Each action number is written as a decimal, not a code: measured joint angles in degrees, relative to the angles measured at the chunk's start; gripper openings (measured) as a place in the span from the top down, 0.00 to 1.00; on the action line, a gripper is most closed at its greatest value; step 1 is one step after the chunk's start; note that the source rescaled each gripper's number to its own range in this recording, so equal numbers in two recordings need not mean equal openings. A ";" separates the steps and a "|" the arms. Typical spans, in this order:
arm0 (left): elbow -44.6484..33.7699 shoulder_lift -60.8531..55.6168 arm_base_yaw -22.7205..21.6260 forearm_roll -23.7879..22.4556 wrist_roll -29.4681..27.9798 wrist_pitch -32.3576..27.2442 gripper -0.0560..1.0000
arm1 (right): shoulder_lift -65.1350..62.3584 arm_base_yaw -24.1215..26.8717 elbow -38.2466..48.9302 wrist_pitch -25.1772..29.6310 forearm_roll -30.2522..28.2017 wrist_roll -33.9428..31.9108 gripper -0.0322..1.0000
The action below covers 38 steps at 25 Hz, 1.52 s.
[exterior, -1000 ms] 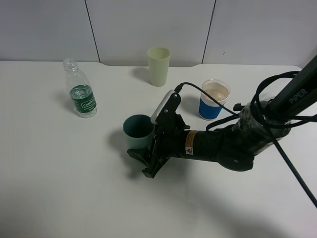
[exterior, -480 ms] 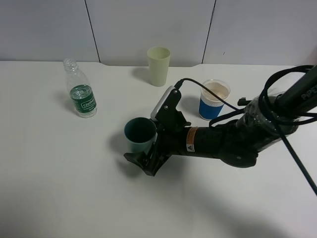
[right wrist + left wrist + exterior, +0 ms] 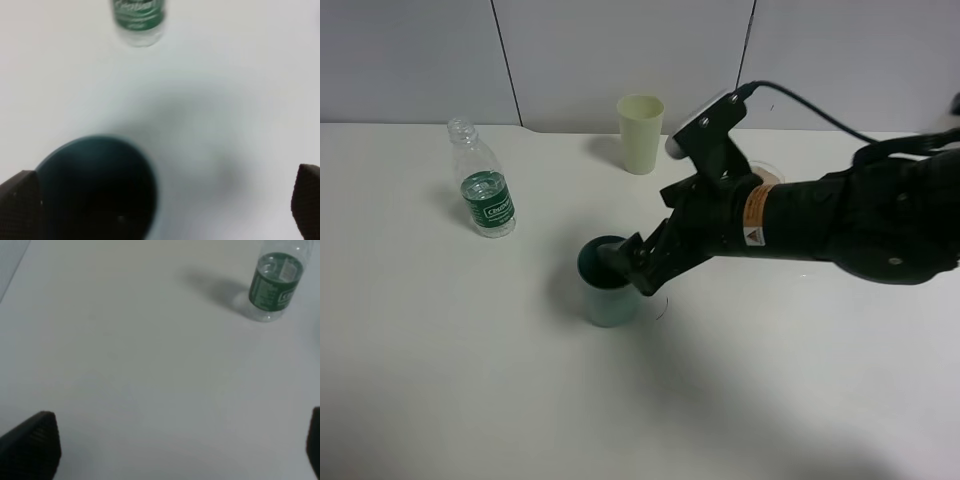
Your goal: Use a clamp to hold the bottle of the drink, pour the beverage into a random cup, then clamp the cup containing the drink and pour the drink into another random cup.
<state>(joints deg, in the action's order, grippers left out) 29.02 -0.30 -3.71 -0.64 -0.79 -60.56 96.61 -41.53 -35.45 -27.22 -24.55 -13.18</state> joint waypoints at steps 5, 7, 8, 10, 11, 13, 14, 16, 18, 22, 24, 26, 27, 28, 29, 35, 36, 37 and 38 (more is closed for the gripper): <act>0.00 0.00 0.00 0.00 0.00 0.00 0.00 | -11.91 0.00 0.00 11.84 2.92 -1.90 0.00; 0.00 0.00 0.00 0.00 0.00 0.00 0.00 | -16.06 0.00 -0.05 14.61 4.24 -1.96 0.00; 0.00 0.00 0.00 0.00 0.00 0.00 0.00 | -18.11 0.00 -0.10 15.83 4.83 -2.02 0.00; 0.00 0.00 0.00 0.00 0.00 0.00 0.00 | -23.08 0.24 -0.10 17.63 6.33 -2.02 0.00; 0.00 0.00 0.00 0.00 0.00 0.00 0.00 | -23.08 0.24 -0.10 17.63 6.33 -2.02 0.00; 0.00 0.00 0.00 0.00 0.00 0.00 0.00 | -25.85 1.42 -0.10 19.08 7.44 -1.97 0.00; 0.00 0.00 0.00 0.00 0.00 0.00 0.00 | -27.07 2.48 -0.10 20.12 7.81 -1.82 0.00; 0.00 0.00 0.00 0.00 0.00 0.00 0.00 | -28.71 4.66 -0.10 21.58 8.26 -1.30 0.00; 0.00 0.00 0.00 0.00 0.00 0.00 0.00 | -29.55 6.22 -0.10 22.49 8.39 -1.01 0.00; 0.00 0.00 0.00 0.00 0.00 0.00 0.00 | -35.21 23.16 -0.10 30.73 9.16 0.66 0.00; 0.00 0.00 0.00 0.00 0.00 0.00 0.00 | -37.63 28.71 -0.10 34.57 10.16 0.71 0.00; 0.00 0.00 0.00 0.00 0.00 0.00 0.00 | -40.46 33.42 -0.10 37.88 10.60 0.71 0.00; 0.00 0.00 0.00 0.00 0.00 0.00 0.00 | -42.27 35.74 -0.10 39.56 10.60 0.71 0.00; 0.00 0.00 0.00 0.00 0.00 0.00 0.00 | -42.27 35.74 -0.10 39.56 10.60 0.71 0.00; 0.00 0.00 0.00 0.00 0.00 0.00 0.00 | -44.28 37.89 -0.10 41.13 10.60 0.71 0.00; 0.00 0.00 0.00 0.00 0.00 0.00 0.00 | -56.74 44.35 -0.10 49.37 9.68 1.20 0.00; 0.00 0.00 0.00 0.00 0.00 0.00 0.00 | -61.97 44.59 -0.10 53.26 9.68 1.38 0.00; 0.00 0.00 0.00 0.00 0.00 0.00 0.00 | -64.31 44.64 -0.10 55.21 9.91 1.53 0.00; 0.00 0.00 0.00 0.00 0.00 0.00 0.00 | -66.69 44.64 -0.10 57.34 10.07 1.53 0.00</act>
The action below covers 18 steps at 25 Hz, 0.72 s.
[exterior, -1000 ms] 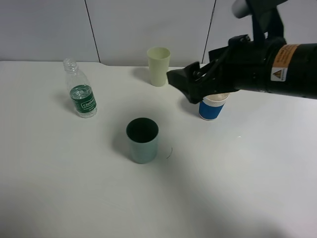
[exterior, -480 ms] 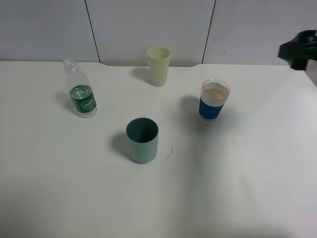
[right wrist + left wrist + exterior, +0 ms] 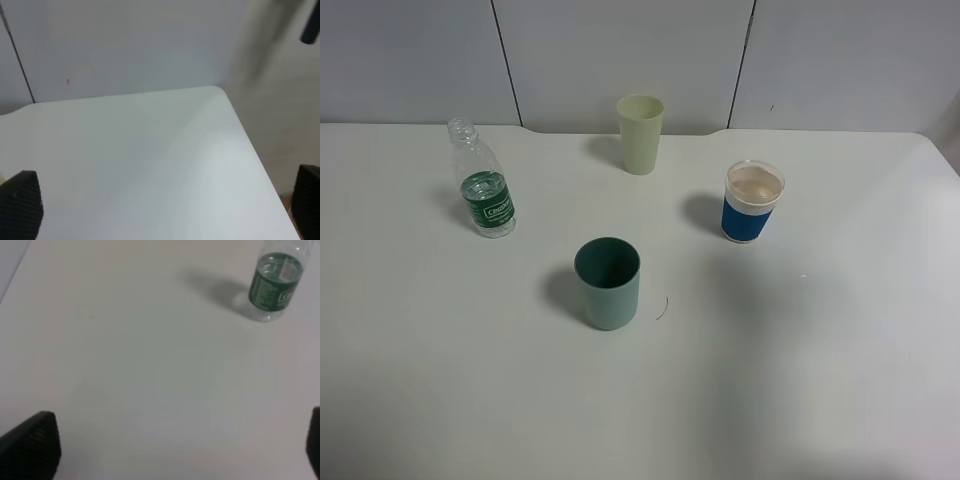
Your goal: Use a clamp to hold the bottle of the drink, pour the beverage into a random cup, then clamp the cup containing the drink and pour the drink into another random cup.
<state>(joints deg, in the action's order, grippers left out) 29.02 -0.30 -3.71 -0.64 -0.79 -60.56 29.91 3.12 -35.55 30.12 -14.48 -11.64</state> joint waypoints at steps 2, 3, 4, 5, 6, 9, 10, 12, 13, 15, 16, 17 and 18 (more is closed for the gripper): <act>0.00 0.00 0.00 0.00 0.00 0.00 0.00 | -4.87 0.00 0.00 3.68 0.13 0.48 0.00; 0.00 0.00 0.00 0.00 0.00 0.00 0.00 | -6.97 0.00 0.00 5.44 0.36 0.76 0.00; 0.00 0.00 0.00 0.00 0.00 0.00 0.00 | -9.51 0.00 0.00 7.03 0.70 1.34 0.00; 0.00 0.00 0.00 0.00 0.00 0.00 0.00 | -11.66 0.00 0.00 8.24 1.34 2.05 0.00; 0.00 0.00 0.00 0.00 0.00 0.00 0.00 | -14.18 0.00 0.00 9.62 1.98 2.48 0.00; 0.00 0.00 0.00 0.00 0.00 0.00 0.00 | -19.83 0.00 0.00 13.06 4.03 4.33 0.00; 0.00 0.00 0.00 0.00 0.00 0.00 0.00 | -19.83 0.00 0.00 13.06 4.03 4.33 0.00; 0.00 0.00 0.00 0.00 0.00 0.00 0.00 | -24.15 0.00 0.00 16.15 5.61 6.35 0.00; 0.00 0.00 0.00 0.00 0.00 0.00 0.00 | -25.55 0.00 0.00 17.71 6.30 7.20 0.00; 0.00 0.00 0.00 0.00 0.00 0.00 0.00 | -28.61 0.00 0.00 21.02 7.56 9.82 0.00; 0.00 0.00 0.00 0.00 0.00 0.00 0.00 | -29.37 0.00 0.00 22.40 7.93 10.84 0.00; 0.00 0.00 0.00 0.00 0.00 0.00 0.00 | -30.06 0.00 0.00 25.66 8.52 12.63 0.00; 0.00 0.00 0.00 0.00 0.00 0.00 0.00 | -30.06 0.00 0.00 27.18 8.69 13.14 0.00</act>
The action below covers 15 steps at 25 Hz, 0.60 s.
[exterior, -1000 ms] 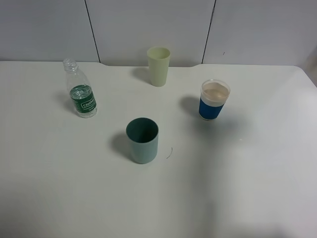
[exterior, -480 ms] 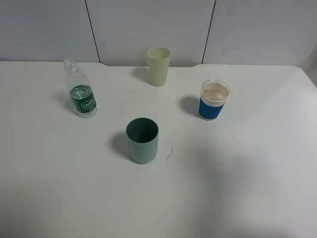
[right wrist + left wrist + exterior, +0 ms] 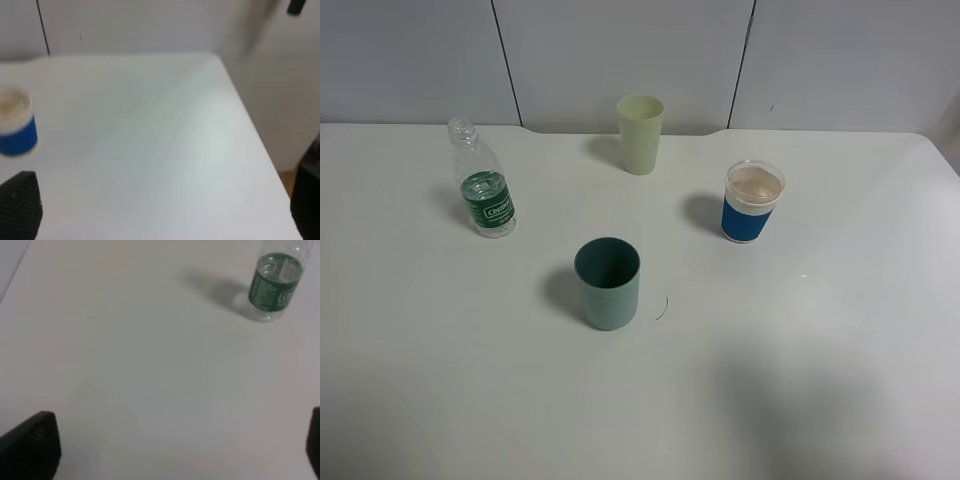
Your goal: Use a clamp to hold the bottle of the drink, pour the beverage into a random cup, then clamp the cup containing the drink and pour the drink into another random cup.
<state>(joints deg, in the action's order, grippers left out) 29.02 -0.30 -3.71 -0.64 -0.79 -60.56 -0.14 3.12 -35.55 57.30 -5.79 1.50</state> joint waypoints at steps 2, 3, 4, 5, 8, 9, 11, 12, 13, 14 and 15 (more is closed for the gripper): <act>0.00 0.00 0.00 0.00 0.00 0.00 0.00 | 0.00 0.00 0.00 1.51 0.00 0.49 0.00; 0.00 0.00 0.00 0.00 0.00 0.00 0.00 | 0.00 0.00 0.00 3.21 0.12 0.76 0.00; 0.00 0.00 0.00 0.00 0.00 0.00 0.00 | 0.00 0.00 0.00 4.69 0.32 1.27 0.00; 0.00 0.00 0.00 0.00 0.00 0.00 0.00 | 0.00 0.00 0.00 6.09 0.56 1.73 0.00; 0.00 0.00 0.00 0.00 0.00 0.00 0.00 | 0.00 0.00 0.28 7.89 0.96 2.27 0.00; 0.00 0.00 0.00 0.00 0.00 0.00 0.00 | 0.00 0.00 0.79 8.29 0.96 2.30 0.00; 0.00 0.00 0.00 0.00 0.00 0.00 0.00 | 0.00 0.00 4.19 9.69 1.83 2.62 0.00; 0.00 0.00 0.00 0.00 0.00 0.00 0.00 | 0.00 0.00 4.64 9.77 1.97 2.75 0.00; 0.00 0.00 0.00 0.00 0.00 0.00 0.00 | 0.00 0.00 4.64 9.77 1.97 2.75 0.00; 0.00 0.00 0.00 0.00 0.00 0.00 0.00 | 0.00 0.00 4.69 9.71 2.03 2.75 0.00; 0.00 0.00 0.00 0.00 0.00 0.00 0.00 | 0.00 0.00 4.74 9.71 1.80 2.64 0.00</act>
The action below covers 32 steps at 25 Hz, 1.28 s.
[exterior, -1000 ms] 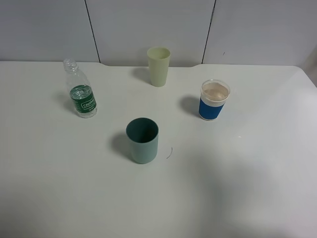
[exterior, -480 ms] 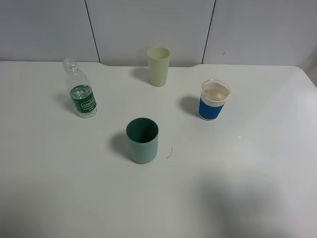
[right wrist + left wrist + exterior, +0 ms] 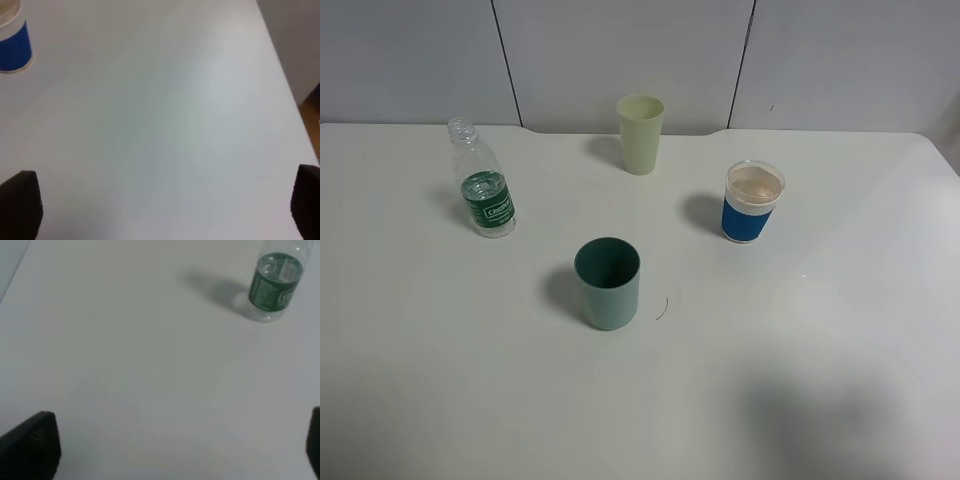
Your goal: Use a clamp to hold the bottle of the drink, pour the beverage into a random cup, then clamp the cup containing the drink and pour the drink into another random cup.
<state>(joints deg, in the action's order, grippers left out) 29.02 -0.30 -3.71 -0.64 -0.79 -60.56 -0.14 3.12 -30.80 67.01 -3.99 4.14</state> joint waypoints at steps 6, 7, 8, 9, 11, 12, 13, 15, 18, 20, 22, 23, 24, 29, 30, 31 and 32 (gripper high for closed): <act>0.00 0.00 0.00 0.00 0.06 0.00 0.00 | 0.00 0.00 0.06 -0.23 -2.14 -0.98 0.00; 0.00 0.00 0.00 0.00 0.06 0.00 0.00 | 0.00 0.00 0.06 -0.44 -3.31 -1.03 0.00; 0.00 0.00 0.00 0.00 0.06 0.00 0.00 | 0.00 0.00 0.06 -0.44 -3.72 -1.14 0.00; 0.00 0.00 0.00 0.00 0.06 0.00 0.00 | 0.00 0.00 0.06 -0.44 -4.15 -1.34 0.00; 0.00 0.00 0.00 0.00 0.06 0.00 0.00 | 0.00 0.00 0.06 -0.45 -4.42 -1.33 0.00; 0.00 0.00 0.00 0.00 0.06 0.00 0.00 | 0.00 0.00 0.06 -0.45 -4.46 -1.33 0.00; 0.00 0.00 0.00 0.00 0.06 0.00 0.00 | 0.00 0.00 0.06 -0.45 -4.46 -1.33 0.00; 0.00 0.00 0.00 0.00 0.06 0.00 0.00 | 0.00 0.00 0.06 -0.45 -4.46 -1.39 0.00; 0.00 0.00 0.00 0.00 0.06 0.00 0.00 | 0.00 0.00 0.06 -0.45 -4.46 -1.39 0.00; 0.00 0.00 0.00 0.00 0.06 0.00 0.00 | 0.00 0.00 0.06 -0.45 -4.46 -1.39 0.00; 0.00 0.00 0.00 0.00 0.06 0.00 0.00 | 0.00 0.00 0.06 -0.45 -4.46 -1.39 0.00; 0.00 0.00 0.00 0.00 0.06 0.00 0.00 | 0.00 0.00 0.06 -0.45 -4.46 -1.39 0.00; 0.00 0.00 0.00 0.00 0.13 0.00 0.00 | 0.00 0.00 0.06 -0.50 -4.46 -1.39 0.00; 0.00 0.00 0.00 0.00 0.13 0.00 0.00 | 0.00 0.00 0.06 -2.65 -0.59 -2.57 0.00; 0.00 0.00 0.00 0.00 0.13 0.00 0.00 | 0.00 0.00 0.06 -2.65 0.75 -2.89 0.00; 0.00 0.00 0.00 0.00 0.13 0.00 0.00 | 0.00 0.00 0.06 -2.65 0.75 -2.89 0.00; 0.00 0.00 0.00 0.00 0.13 0.00 0.00 | 0.00 0.00 0.06 -2.65 2.06 -3.05 0.00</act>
<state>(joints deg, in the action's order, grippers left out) 29.02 -0.30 -3.71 -0.64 -0.66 -60.56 -0.14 3.12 -30.74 64.36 -1.93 1.09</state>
